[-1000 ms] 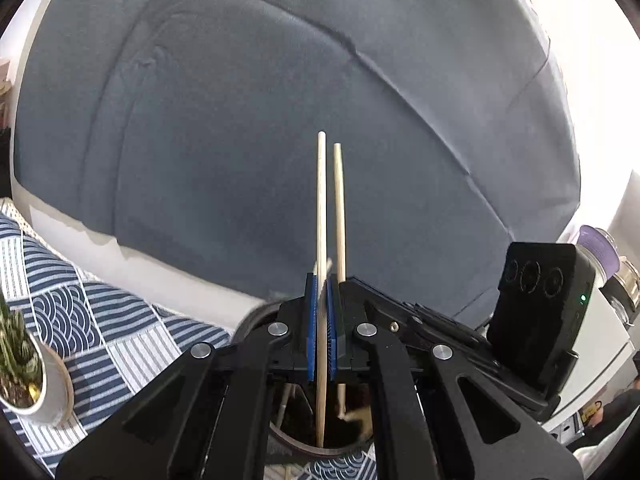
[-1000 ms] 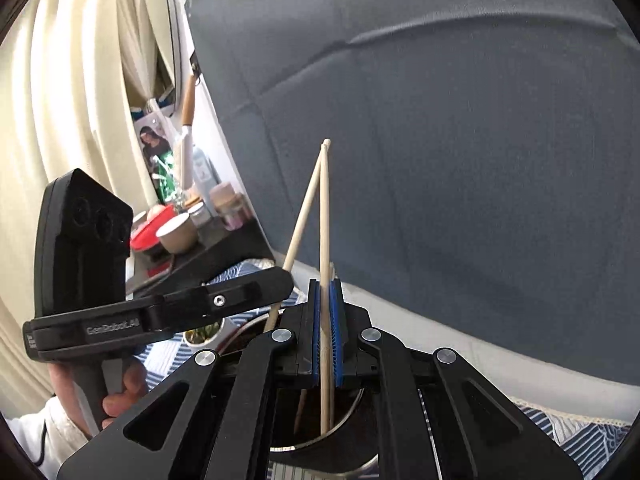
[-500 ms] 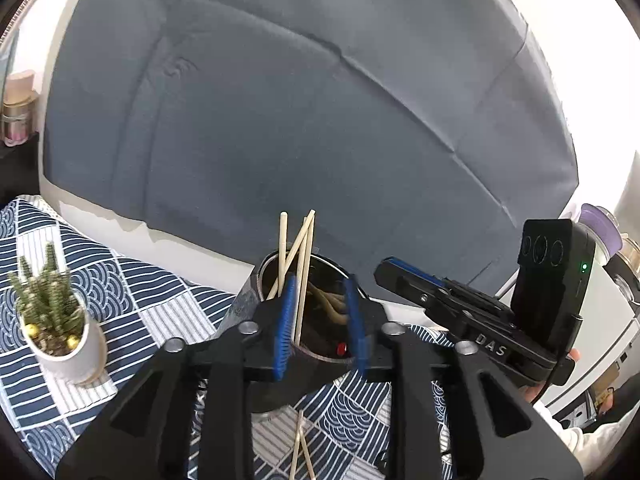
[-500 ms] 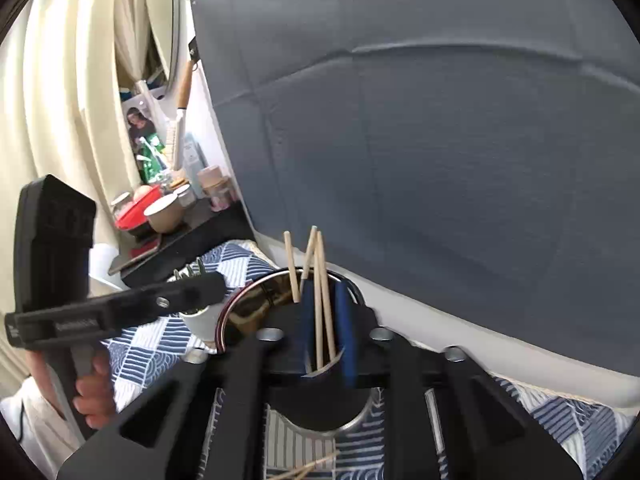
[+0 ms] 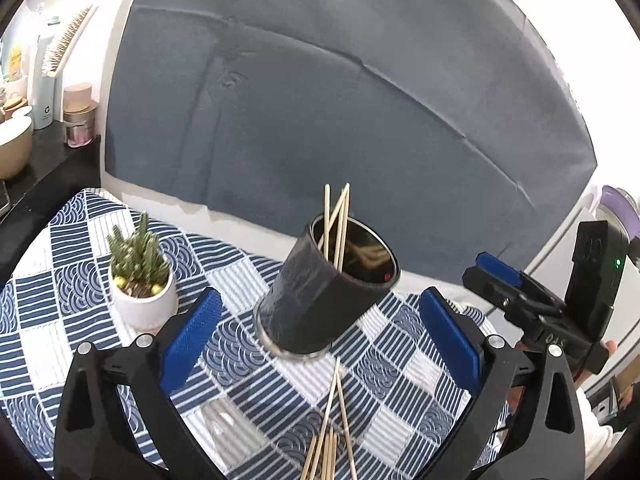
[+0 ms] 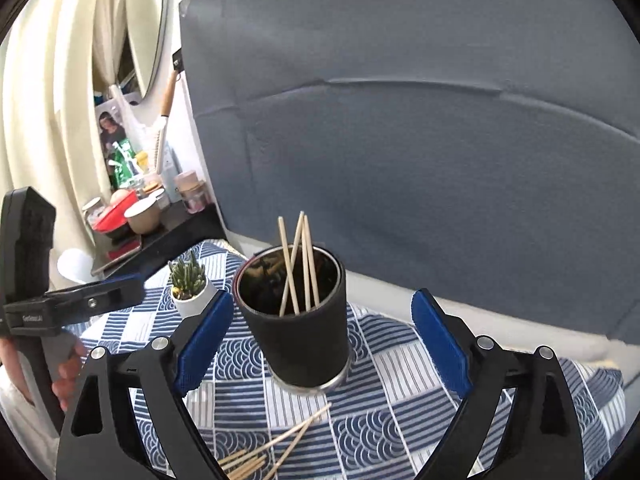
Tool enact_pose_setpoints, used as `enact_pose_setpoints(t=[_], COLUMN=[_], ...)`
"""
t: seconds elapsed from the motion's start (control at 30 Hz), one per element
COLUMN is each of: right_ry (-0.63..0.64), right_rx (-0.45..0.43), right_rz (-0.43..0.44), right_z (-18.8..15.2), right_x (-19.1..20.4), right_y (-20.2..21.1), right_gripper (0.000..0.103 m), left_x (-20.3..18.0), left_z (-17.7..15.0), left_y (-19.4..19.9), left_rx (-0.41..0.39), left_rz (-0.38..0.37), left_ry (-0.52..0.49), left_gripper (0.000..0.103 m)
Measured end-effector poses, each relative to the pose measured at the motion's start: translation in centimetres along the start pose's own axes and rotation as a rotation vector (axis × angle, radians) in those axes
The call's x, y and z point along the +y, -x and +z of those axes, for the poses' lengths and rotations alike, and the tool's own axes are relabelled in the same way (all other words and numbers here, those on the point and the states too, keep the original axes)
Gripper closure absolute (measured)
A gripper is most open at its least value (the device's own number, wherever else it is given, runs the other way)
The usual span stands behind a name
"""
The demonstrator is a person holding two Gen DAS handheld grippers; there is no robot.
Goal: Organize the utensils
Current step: 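Open both grippers to drop the sticks into the black cup and withdraw, then lower both tools to the loose sticks and grasp one stick with each gripper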
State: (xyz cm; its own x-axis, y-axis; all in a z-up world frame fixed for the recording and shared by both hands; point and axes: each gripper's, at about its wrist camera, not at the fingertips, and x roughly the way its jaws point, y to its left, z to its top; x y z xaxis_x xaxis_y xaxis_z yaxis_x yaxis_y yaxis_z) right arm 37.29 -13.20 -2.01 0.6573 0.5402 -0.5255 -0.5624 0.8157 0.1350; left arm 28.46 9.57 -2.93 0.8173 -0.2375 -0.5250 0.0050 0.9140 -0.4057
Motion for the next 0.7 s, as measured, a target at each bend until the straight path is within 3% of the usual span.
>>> enact_pose_setpoints(t=[0.3,0.7], right_ry=[-0.034,-0.039], right_rx=[0.021,0.118], right_rz=[-0.036,-0.041], right_z=[-2.2,-6.8], right_x=[1.3,4.0], right_y=[2.6,2.6], right_gripper=[0.015,0.015], left_x=[-0.1,1.8], left_z=[-3.1,-8.6], left_y=[2.4,3.8], left_rx=[0.052,0.155], left_rz=[0.05,0.08], left_ry=[-0.061,-0.041], left_gripper=[0.006,0.006])
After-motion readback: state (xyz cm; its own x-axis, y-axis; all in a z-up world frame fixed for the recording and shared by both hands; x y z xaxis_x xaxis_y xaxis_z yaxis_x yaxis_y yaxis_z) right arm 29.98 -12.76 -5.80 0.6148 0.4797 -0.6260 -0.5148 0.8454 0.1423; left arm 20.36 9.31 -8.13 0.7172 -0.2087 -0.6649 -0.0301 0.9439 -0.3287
